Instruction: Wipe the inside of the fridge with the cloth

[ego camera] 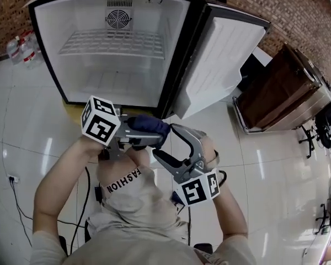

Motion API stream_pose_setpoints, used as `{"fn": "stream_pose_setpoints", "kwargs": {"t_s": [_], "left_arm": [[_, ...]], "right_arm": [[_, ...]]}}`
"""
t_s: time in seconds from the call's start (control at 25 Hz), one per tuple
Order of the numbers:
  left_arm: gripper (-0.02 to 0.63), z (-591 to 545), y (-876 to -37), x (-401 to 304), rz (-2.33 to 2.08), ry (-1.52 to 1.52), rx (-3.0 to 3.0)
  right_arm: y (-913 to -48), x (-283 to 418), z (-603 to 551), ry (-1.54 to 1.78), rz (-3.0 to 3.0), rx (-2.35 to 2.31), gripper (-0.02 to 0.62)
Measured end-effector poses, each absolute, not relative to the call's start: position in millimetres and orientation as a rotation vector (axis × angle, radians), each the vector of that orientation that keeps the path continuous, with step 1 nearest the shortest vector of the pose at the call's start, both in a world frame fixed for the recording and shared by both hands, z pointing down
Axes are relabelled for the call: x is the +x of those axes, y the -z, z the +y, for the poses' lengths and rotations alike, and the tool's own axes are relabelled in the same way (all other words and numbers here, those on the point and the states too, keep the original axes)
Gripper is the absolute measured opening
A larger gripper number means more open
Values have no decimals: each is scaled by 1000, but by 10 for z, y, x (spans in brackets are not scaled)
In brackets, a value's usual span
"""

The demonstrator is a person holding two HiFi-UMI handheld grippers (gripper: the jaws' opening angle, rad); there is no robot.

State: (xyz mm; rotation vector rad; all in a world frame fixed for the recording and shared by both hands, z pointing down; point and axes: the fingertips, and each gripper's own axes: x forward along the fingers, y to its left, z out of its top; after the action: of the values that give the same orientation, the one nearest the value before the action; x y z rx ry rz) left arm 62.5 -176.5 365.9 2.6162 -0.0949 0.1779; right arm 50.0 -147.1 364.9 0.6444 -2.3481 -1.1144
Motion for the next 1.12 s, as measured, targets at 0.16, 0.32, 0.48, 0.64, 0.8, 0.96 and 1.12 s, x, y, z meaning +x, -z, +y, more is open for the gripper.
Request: {"fn": "stream_pose_setpoints", "kwargs": {"t_s": [0.16, 0.32, 0.48, 0.64, 0.8, 0.96, 1.12], "left_arm": [[140, -1311, -3558, 688, 161, -206, 2491], [143, -865, -3721, 728, 319, -435, 2480], [170, -716, -3828, 783, 326, -591, 2524], [206, -714, -3692, 759, 364, -441, 2566], [251, -745, -3622, 736, 313, -308, 2664], [281, -969, -3416, 478, 96, -55, 2775], [135, -1547, -3063, 13, -464, 189, 2879]], "right_arm": [[-3580, 357, -1150, 1322, -2322, 410, 382], [-3751, 129, -775, 1343, -2306, 95, 373], [-3876, 70, -677, 1400, -2247, 27, 268], [-3746, 110, -686, 1376, -2329, 137, 182], [-3652, 178, -709, 1347, -2415, 217, 148], [-3396, 446, -835, 1253, -2535, 371, 137], [-2782, 1055, -1506, 1046, -2686, 767, 135]]}}
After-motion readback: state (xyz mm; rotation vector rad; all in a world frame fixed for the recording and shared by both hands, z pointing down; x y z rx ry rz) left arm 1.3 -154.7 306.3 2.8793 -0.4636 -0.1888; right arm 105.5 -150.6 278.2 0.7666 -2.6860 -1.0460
